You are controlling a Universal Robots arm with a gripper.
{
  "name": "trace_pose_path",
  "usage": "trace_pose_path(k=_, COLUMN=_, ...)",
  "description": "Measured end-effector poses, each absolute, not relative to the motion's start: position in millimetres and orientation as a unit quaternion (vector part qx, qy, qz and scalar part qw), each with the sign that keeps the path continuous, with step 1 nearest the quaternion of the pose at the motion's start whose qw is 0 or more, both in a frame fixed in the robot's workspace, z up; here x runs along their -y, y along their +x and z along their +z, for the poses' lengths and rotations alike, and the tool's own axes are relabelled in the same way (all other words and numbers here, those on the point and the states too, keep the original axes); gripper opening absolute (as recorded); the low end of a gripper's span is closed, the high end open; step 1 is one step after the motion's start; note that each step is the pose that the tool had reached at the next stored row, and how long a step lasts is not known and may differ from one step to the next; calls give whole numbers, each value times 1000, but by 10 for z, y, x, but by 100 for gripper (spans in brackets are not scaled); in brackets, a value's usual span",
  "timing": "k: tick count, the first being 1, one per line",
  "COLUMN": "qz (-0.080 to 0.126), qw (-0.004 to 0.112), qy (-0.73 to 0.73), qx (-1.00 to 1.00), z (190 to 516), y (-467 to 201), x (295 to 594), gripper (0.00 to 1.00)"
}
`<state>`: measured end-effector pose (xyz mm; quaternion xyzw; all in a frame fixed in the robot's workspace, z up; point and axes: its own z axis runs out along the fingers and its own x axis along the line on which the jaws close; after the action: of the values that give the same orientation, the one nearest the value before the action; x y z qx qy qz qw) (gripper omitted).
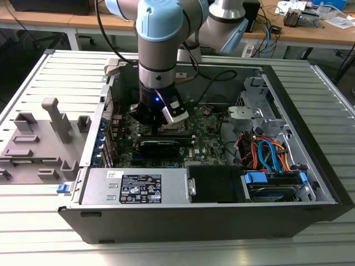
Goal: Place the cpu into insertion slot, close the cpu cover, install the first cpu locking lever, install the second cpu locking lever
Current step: 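Install the second cpu locking lever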
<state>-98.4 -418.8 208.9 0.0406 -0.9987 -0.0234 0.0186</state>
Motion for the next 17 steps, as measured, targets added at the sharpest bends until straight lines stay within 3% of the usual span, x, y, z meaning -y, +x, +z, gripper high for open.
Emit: trace_pose_path(k=17, qz=-31, qw=19, qy=94, qx=995, z=2049, y=-996, x=4147, gripper=11)
